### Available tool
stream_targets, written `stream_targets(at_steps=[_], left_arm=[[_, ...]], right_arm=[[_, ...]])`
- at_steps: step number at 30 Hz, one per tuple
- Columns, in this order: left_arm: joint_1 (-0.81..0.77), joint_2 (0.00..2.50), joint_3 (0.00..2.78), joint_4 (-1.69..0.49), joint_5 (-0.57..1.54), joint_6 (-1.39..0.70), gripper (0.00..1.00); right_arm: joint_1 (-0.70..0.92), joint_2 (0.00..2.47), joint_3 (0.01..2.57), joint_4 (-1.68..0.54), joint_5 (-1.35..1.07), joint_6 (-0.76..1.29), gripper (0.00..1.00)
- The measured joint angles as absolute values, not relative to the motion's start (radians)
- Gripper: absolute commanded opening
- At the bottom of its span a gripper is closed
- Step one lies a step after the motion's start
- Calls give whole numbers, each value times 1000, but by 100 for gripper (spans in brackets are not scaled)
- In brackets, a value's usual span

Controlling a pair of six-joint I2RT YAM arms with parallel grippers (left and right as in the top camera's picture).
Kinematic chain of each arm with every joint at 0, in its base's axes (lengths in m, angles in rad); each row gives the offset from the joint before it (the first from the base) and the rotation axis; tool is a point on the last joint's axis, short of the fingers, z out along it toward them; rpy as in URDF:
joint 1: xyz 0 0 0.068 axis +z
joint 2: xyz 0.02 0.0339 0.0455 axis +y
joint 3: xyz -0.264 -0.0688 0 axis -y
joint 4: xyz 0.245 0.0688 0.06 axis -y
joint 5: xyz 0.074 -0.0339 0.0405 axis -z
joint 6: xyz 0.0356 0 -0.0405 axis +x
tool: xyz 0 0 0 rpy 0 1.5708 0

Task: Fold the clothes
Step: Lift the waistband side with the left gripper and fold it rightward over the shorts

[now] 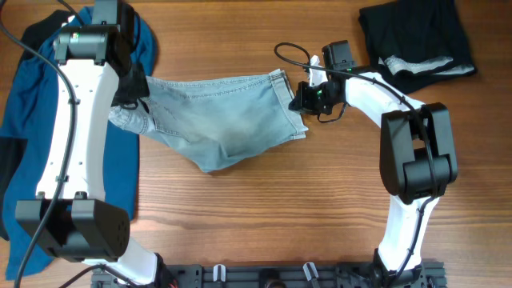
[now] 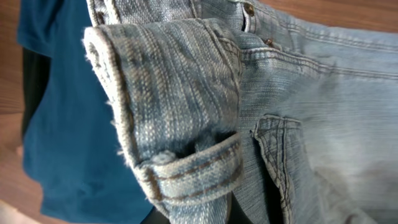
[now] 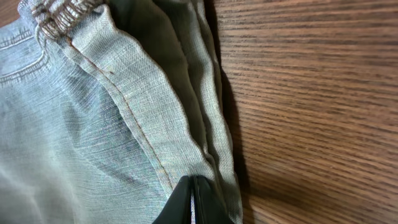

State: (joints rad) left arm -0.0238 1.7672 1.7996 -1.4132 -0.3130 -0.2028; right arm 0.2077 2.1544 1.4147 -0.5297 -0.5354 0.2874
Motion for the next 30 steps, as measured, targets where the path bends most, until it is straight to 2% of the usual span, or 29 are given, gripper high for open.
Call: stream_targets(at_steps=[6, 11, 16, 26, 28, 29, 30], left_arm=[[-58, 1767, 1800, -1389, -254, -202, 4], [-175, 1782, 1803, -1314, -178, -199, 4], [-263, 1899, 1812, -1273, -138, -203, 4], [-416, 2062, 1811, -1021, 44, -244, 5], [-432, 2062, 1811, -960, 81, -272, 11], [-441, 2062, 1811, -936, 107, -290, 27], [-447, 2062, 1811, -923, 123, -305, 63]], right_arm=[[208, 2156, 1415, -530, -542, 287, 4], [208, 2156, 1415, -531, -542, 287, 4], [208, 2156, 1416, -533, -542, 287, 4], [208, 2156, 1416, -533, -542, 287, 4], [208, 2156, 1416, -533, -543, 287, 4], [208, 2156, 1416, -533, -543, 288, 5], [208, 2156, 1416, -533, -543, 287, 12]])
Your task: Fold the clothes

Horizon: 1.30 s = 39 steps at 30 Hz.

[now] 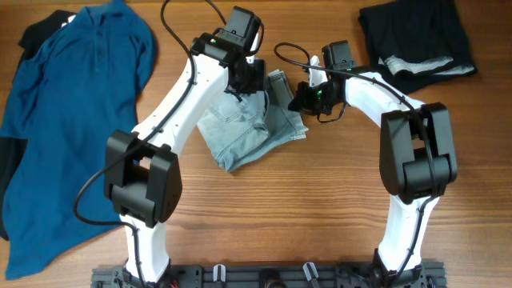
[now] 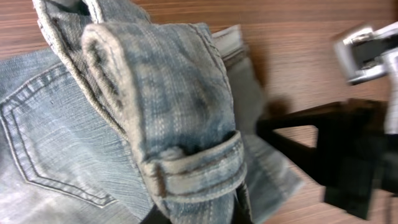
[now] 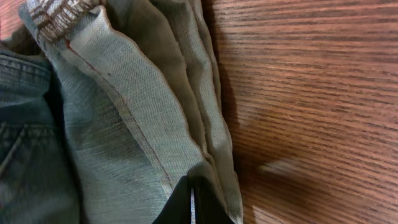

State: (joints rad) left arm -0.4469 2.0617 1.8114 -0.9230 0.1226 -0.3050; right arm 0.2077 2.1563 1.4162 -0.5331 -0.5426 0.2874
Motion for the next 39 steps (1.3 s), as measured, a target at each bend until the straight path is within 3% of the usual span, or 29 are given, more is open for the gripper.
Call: stream_targets(at_steps=[1, 2, 4, 10, 16, 22, 31, 39], left_arm=[[-452, 2062, 1811, -915, 131, -311, 100], [-456, 2062, 1811, -900, 149, -326, 100], [-459, 2062, 1811, -897, 163, -335, 100], [-422, 2062, 1812, -980, 167, -344, 100], [-237, 2062, 1813, -1164, 146, -343, 100], [-110, 2048, 1813, -1222, 87, -342, 100], [-105, 1903, 1813, -1228, 57, -312, 100], [-105, 1900, 1813, -1271, -28, -305, 100]], right_arm=[[208, 2156, 1416, -530, -548, 291, 28], [208, 2156, 1417, -522, -576, 292, 39], [207, 2156, 1418, -513, -606, 290, 48], [138, 2149, 1455, -580, -628, 290, 65], [-16, 2041, 1485, -605, -620, 261, 69], [1, 2020, 1495, -621, -620, 218, 70], [41, 2021, 1495, -619, -553, 175, 84], [148, 2105, 1495, -589, -495, 128, 87]])
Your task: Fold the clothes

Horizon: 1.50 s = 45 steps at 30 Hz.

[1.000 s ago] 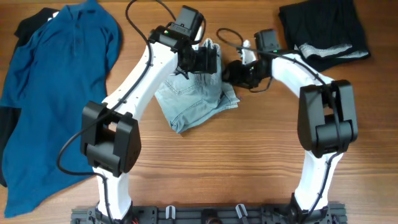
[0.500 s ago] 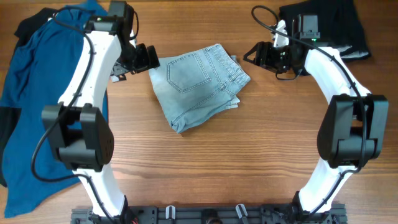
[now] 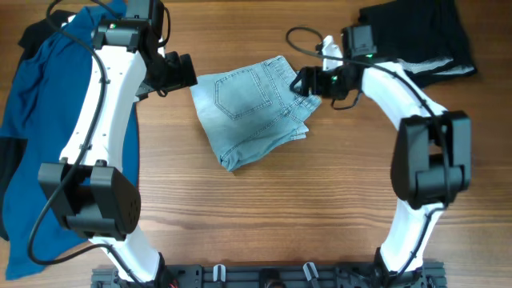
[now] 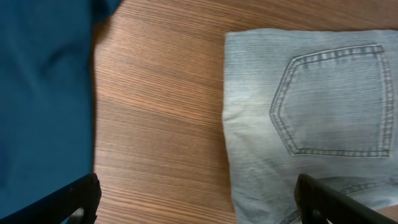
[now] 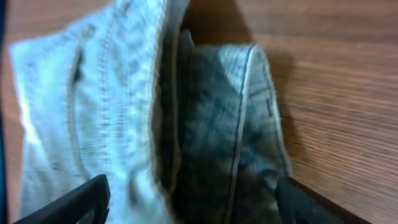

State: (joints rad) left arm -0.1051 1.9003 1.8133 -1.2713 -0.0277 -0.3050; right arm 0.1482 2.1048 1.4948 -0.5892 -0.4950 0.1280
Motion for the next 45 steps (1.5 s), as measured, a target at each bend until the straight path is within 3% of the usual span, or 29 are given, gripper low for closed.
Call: stream_targets(at_steps=[6, 13, 21, 28, 37, 45], left_arm=[[-105, 1900, 1813, -1275, -48, -304, 100], [-105, 1900, 1813, -1277, -56, -301, 100], [-105, 1900, 1813, -1277, -56, -301, 100], [-105, 1900, 1813, -1276, -56, -301, 100], [-105, 1900, 1813, -1275, -56, -301, 100], [-105, 1900, 1813, -1254, -56, -301, 100]], right_arm=[[214, 2147, 1506, -602, -406, 99, 88], [403, 2155, 1526, -627, -224, 142, 86], [508, 2218, 1583, -620, -112, 248, 6], [476, 2230, 1604, -643, -209, 284, 4], [263, 2288, 1607, -659, -726, 241, 4], [106, 2208, 1576, -680, -795, 222, 4]])
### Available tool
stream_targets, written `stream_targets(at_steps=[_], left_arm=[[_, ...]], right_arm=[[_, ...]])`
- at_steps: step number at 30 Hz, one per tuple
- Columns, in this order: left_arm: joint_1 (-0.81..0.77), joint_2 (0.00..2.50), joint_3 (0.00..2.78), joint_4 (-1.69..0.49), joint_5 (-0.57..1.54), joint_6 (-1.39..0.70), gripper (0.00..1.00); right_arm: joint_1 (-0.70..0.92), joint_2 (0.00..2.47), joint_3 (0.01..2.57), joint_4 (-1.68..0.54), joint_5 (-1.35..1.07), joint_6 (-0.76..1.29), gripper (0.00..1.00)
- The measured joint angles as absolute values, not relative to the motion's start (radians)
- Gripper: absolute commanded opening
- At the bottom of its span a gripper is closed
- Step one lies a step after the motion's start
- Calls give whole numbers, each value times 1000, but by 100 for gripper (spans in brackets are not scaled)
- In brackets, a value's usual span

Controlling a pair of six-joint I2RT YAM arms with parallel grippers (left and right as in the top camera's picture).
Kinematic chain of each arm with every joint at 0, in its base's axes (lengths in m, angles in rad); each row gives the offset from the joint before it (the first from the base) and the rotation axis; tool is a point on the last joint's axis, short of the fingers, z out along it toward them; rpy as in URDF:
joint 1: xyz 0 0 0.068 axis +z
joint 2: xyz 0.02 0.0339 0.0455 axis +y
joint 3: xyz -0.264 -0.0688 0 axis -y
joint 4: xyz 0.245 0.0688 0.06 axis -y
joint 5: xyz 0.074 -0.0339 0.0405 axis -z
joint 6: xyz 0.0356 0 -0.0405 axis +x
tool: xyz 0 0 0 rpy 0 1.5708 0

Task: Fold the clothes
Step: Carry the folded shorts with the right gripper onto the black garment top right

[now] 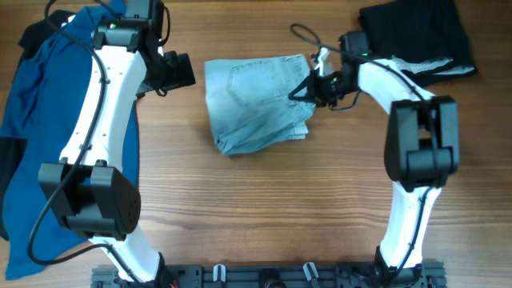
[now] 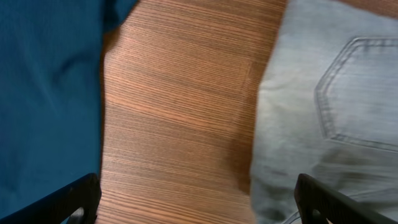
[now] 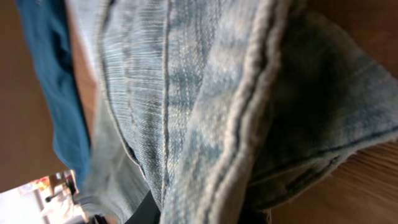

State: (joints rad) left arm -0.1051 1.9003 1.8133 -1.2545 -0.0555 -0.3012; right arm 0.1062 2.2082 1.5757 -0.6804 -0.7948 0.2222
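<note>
The light blue denim shorts (image 1: 256, 104) lie folded in half on the wooden table, back pocket up. My right gripper (image 1: 305, 87) is shut on their right edge; in the right wrist view the thick denim hem (image 3: 236, 124) fills the frame and runs into the jaws at the bottom. My left gripper (image 1: 182, 70) is open just left of the shorts and apart from them. In the left wrist view its fingers (image 2: 73, 200) stand wide apart over bare wood, with the denim (image 2: 336, 118) at the right.
A blue polo shirt (image 1: 28, 120) is spread along the table's left side, partly under the left arm. A black garment (image 1: 416, 36) with a pale band lies at the back right corner. Bare wood runs along the front of the table (image 1: 264, 216).
My right gripper, open at the shorts' right edge before, is now shut on that edge. The shorts have shifted slightly to the right. The left arm has not moved.
The shorts were stretched between both grippers, each shut on one end. Then the left gripper held its end over by the right end, doubling the shorts. Then both grippers were open and the left was back at the left. Now the right grips the folded edge.
</note>
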Motion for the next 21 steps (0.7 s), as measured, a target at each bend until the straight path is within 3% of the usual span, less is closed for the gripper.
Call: stream_targets(at_steps=[12, 21], left_arm=[[-105, 1900, 1813, -1253, -56, -301, 100], [-105, 1900, 1813, -1253, -56, -301, 100]], right_arm=[[113, 1945, 1575, -614, -677, 243, 4], [36, 1819, 1573, -405, -593, 437, 4]])
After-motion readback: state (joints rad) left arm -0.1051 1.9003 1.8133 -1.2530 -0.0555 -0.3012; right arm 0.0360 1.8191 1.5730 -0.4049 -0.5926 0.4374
